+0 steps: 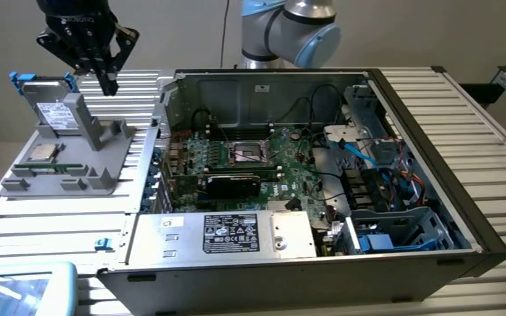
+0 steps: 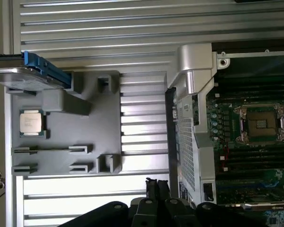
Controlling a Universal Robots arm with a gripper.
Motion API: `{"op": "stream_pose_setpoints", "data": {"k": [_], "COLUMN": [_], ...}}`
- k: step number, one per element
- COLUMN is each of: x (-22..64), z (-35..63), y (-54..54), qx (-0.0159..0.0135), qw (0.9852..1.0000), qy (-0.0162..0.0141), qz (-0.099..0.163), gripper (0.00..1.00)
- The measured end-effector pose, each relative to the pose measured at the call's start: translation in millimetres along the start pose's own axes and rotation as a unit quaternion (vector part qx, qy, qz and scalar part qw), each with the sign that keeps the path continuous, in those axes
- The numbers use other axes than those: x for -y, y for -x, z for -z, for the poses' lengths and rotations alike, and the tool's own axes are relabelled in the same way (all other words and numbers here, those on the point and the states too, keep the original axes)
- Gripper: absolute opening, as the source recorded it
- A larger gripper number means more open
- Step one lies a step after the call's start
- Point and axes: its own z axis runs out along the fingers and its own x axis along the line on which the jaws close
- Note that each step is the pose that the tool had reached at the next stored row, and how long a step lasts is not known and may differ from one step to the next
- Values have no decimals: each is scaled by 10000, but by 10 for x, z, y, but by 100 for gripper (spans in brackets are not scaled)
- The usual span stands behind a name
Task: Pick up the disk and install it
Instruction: 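Reach for the disk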
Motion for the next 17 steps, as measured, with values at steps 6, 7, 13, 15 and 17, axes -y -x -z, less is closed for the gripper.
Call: {"op": "stream_pose_setpoints", "data": {"k": [6,7,13,15,17], "x": [5,5,-5,-32,-68], "z": [-7,-8,-11,-13,-16], "y": [-275,-321,-595,-685,-773], "qx": [-19,-22,-43,-46,-46], "qw": [10000,10000,10000,10000,10000], "qy": [-1,-2,-4,-10,-18], "qz": [0,-1,-2,-2,-2], "gripper": [11,11,11,11,11]}}
